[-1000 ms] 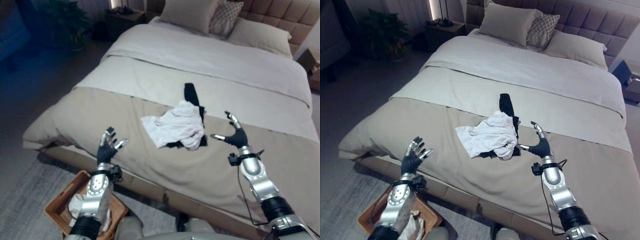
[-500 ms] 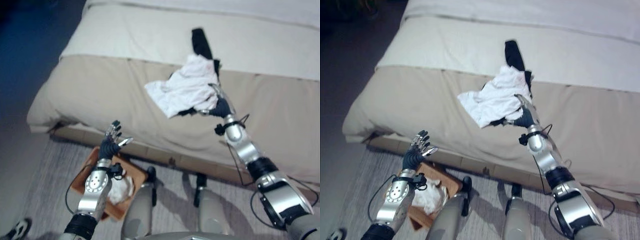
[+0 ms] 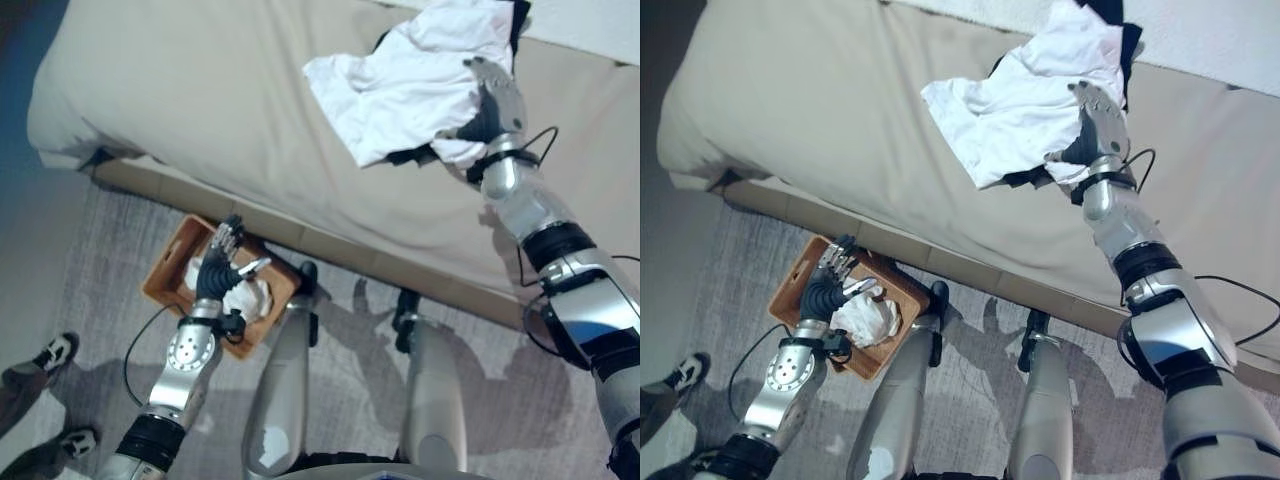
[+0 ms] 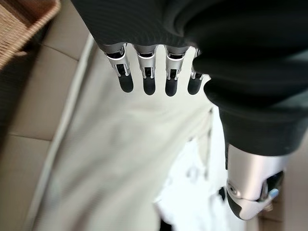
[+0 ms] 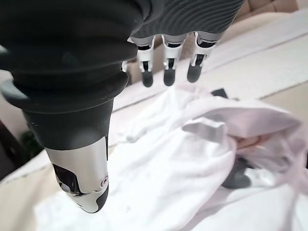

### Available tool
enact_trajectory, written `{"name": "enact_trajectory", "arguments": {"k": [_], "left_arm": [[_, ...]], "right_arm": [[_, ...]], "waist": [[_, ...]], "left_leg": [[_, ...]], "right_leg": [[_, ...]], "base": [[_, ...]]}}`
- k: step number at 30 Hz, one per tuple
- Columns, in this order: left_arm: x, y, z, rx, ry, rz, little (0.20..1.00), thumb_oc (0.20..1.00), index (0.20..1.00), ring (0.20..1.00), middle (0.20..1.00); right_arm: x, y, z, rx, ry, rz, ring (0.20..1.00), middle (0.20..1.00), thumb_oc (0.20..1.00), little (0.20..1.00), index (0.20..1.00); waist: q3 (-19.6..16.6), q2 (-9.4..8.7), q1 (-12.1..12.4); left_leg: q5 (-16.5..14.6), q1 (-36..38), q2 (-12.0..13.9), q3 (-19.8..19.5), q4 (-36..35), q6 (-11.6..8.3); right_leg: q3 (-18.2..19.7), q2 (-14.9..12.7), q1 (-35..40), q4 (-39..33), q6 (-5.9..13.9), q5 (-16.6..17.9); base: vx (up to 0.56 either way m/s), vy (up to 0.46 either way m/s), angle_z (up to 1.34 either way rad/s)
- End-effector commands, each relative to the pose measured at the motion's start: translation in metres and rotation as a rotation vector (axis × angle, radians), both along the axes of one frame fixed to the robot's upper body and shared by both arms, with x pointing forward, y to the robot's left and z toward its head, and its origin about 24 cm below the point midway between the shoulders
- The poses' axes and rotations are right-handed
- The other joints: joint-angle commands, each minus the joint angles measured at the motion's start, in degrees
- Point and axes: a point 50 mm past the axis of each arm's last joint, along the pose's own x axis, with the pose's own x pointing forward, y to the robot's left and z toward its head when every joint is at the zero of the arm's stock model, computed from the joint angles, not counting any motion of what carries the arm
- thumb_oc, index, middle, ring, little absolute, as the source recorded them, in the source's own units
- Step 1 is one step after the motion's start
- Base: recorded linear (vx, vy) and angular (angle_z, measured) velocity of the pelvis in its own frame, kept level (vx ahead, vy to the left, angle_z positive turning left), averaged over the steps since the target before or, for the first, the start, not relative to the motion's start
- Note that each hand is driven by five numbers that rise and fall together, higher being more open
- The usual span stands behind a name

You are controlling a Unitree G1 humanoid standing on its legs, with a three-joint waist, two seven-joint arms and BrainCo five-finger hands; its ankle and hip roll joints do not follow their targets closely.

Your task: Pick up clothes into the bucket

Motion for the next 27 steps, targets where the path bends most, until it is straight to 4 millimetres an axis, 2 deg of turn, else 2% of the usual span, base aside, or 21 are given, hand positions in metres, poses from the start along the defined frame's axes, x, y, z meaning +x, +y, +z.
{"name": "enact_trajectory", "arguments": {"k": [1,8,11,12,13,14,15,16,17,19,27], "left_arm": [[-0.006,0.003,0.010,0.061,-0.073,0.008,1.000,1.000,1.000,1.000,1.000],[-0.003,-0.002,0.008,0.028,-0.058,0.019,1.000,1.000,1.000,1.000,1.000],[-0.002,-0.004,0.009,0.015,-0.059,0.015,1.000,1.000,1.000,1.000,1.000],[-0.002,-0.006,0.010,0.005,-0.061,0.003,1.000,1.000,1.000,1.000,1.000],[-0.002,-0.007,0.012,0.001,-0.066,-0.003,1.000,1.000,1.000,1.000,1.000],[-0.002,-0.006,0.011,0.001,-0.064,-0.002,1.000,1.000,1.000,1.000,1.000],[-0.001,-0.007,0.013,0.001,-0.071,-0.006,1.000,1.000,1.000,1.000,1.000],[0.000,-0.007,0.015,-0.004,-0.079,-0.010,1.000,1.000,1.000,1.000,1.000],[0.000,-0.007,0.015,-0.005,-0.079,-0.012,1.000,1.000,1.000,1.000,1.000],[0.000,-0.008,0.017,-0.010,-0.086,-0.017,1.000,1.000,1.000,1.000,1.000],[0.002,-0.007,0.019,-0.013,-0.084,-0.024,1.000,1.000,1.000,1.000,1.000]], "right_arm": [[-0.006,-0.008,0.035,-0.097,-0.140,-0.061,1.000,1.000,1.000,1.000,1.000],[0.002,0.001,0.048,-0.172,-0.109,-0.103,1.000,1.000,1.000,1.000,1.000],[0.005,0.003,0.047,-0.182,-0.074,-0.113,1.000,1.000,1.000,1.000,1.000],[0.008,0.001,0.043,-0.196,-0.024,-0.132,1.000,1.000,1.000,1.000,1.000],[0.009,0.000,0.042,-0.199,-0.008,-0.139,1.000,1.000,1.000,1.000,1.000],[0.009,0.000,0.042,-0.200,-0.006,-0.138,1.000,1.000,1.000,1.000,1.000],[0.010,0.000,0.041,-0.211,0.015,-0.141,1.000,1.000,1.000,1.000,1.000],[0.011,-0.002,0.037,-0.213,0.045,-0.156,1.000,1.000,1.000,1.000,1.000],[0.012,-0.003,0.035,-0.214,0.064,-0.160,0.953,0.953,0.953,0.953,0.953],[0.013,-0.006,0.033,-0.211,0.091,-0.169,0.200,0.200,0.200,0.200,0.200],[0.012,-0.013,0.030,-0.170,0.117,-0.186,0.200,0.200,0.200,0.200,0.200]], "waist": [[-2.17,-0.42,0.55],[-1.12,-0.29,0.91],[-0.99,-0.34,0.92],[-1.14,-0.30,1.23],[-0.95,-0.11,1.31],[-1.15,-0.17,1.27],[-0.97,-0.05,1.40],[-1.05,0.04,1.57],[-1.02,0.08,1.70],[-0.94,0.14,1.86],[-0.15,0.25,2.27]], "left_leg": [[-2.94,-2.95,0.51,2.91,4.63,1.06],[-3.01,-4.97,-0.14,2.71,5.46,1.40],[-2.99,-5.25,-0.27,2.64,5.58,1.44],[-4.91,-4.82,-0.45,2.19,6.12,1.11],[-2.90,-5.40,-0.51,2.42,5.43,1.42],[-4.84,-4.84,-0.51,2.13,6.00,1.08],[-2.78,-5.43,-0.60,2.38,5.22,1.39],[-4.66,-4.81,-0.59,2.19,5.55,0.98],[-4.54,-4.81,-0.64,2.17,5.36,0.96],[-4.25,-4.89,-0.75,2.03,4.99,0.91],[-3.88,-4.32,-1.14,1.71,4.37,1.09]], "right_leg": [[0.71,-1.11,1.00,-0.73,2.33,2.50],[1.07,-1.04,-1.81,1.16,1.96,1.90],[0.91,-1.04,-2.09,1.46,1.86,1.81],[1.04,-0.94,-1.77,2.29,2.27,-0.06],[0.65,-1.08,-2.38,1.67,1.74,1.62],[1.02,-0.98,-1.93,2.36,2.24,-0.07],[0.65,-1.06,-2.49,1.64,1.72,1.63],[0.97,-1.10,-1.95,2.28,2.23,-0.11],[0.90,-1.14,-2.04,2.27,2.24,-0.07],[0.73,-1.21,-1.92,2.01,2.25,0.04],[0.50,-1.35,-1.36,1.62,2.25,0.35]], "base": [[0.00,0.003,0.05],[0.00,0.004,0.03],[0.02,-0.012,0.00],[0.00,0.000,0.00],[0.07,-0.033,0.01],[-0.09,0.014,0.06],[0.06,-0.030,0.10],[-0.02,-0.011,0.08],[0.06,-0.029,0.06],[0.00,0.000,0.00],[0.00,0.001,0.00]]}}
